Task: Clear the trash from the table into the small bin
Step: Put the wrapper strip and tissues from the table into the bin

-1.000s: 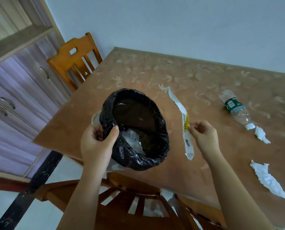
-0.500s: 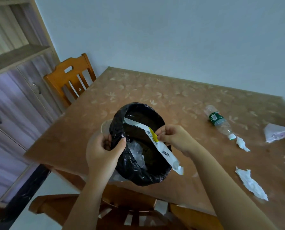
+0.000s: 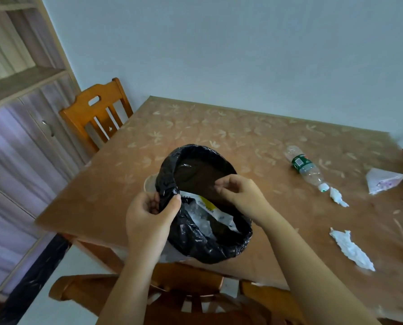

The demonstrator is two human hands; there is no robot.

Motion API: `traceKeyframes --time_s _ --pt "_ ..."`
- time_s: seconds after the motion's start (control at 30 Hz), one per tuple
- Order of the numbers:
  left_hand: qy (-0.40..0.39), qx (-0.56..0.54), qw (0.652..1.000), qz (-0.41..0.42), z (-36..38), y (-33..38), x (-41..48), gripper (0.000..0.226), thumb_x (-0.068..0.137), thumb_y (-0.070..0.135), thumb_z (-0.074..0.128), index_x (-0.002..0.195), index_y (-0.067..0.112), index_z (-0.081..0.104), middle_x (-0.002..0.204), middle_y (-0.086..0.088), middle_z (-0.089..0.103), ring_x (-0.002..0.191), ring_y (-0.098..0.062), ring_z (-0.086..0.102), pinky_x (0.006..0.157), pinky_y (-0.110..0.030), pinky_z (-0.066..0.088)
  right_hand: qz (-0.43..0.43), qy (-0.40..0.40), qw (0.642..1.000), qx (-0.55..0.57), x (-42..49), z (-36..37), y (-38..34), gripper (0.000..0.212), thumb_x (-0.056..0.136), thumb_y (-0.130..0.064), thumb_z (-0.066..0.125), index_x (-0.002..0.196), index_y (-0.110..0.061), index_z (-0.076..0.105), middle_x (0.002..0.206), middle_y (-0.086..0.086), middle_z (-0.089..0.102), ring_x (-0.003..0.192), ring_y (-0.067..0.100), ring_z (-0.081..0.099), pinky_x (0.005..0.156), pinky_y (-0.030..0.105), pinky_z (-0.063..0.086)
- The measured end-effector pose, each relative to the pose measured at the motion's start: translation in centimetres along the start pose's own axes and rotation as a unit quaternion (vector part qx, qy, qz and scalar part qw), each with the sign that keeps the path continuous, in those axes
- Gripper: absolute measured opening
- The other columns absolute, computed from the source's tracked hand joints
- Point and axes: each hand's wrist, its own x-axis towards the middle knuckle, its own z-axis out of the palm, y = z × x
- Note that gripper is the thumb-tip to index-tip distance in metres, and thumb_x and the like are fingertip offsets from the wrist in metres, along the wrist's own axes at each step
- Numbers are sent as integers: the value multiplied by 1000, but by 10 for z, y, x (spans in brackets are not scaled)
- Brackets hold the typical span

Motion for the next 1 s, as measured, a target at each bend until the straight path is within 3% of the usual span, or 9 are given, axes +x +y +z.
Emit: traceKeyframes --time_s 0.13,0.33,0.47,0.57,0.7,0.87,1.0 --pt "0 -14 1000 -5 8 0 -3 34 65 39 72 71 10 56 70 -12 56 67 -28 53 66 -48 49 -1 109 987 -115 -34 -14 8 16 85 -19 56 100 -20 61 95 -7 62 86 5 55 74 15 38" --pt "-24 -60 997 -35 28 -2 -10 27 59 41 69 61 20 52 67 -5 55 66 -22 53 65 -42 50 19 170 951 -258 -100 -29 27 21 86 -21 54 105 -15 58 102 5 58 99 22 51 78 28 41" --pt "-28 -64 998 -7 44 -5 -27 26 64 36 71 58 23 49 58 5 48 55 -8 46 54 -22 42 72 206 937 -272 -137 -47 42 23 86 -22 54 107 -13 58 107 6 59 103 23 51 82 33 44" --pt "-35 -76 997 -1 52 -8 -43 25 71 29 73 55 29 53 52 15 51 52 -2 46 51 -16 41 96 235 933 -255 -156 -61 56 23 86 -21 55 107 -13 58 107 6 59 102 22 52 80 29 42" --pt "-9 -69 998 -7 71 -5 -67 27 73 25 73 57 24 51 56 10 51 57 -9 49 56 -23 44 96 247 934 -238 -173 -83 76 25 85 -23 55 109 -15 58 110 5 58 101 20 53 79 26 41" --pt "8 -63 998 17 108 9 -104 28 74 22 73 59 21 49 45 21 51 46 4 46 47 -10 39 82 253 939 -218 -200 -133 111 27 84 -22 57 110 -14 57 112 6 58 99 21 54 77 27 40" --pt "50 -65 996 20 143 26 -133 28 64 39 72 55 25 50 54 13 50 51 -2 48 52 -22 43 60 235 947 -208 -225 -191 144 35 84 -21 56 119 -20 49 113 3 58 107 20 52 83 28 40"
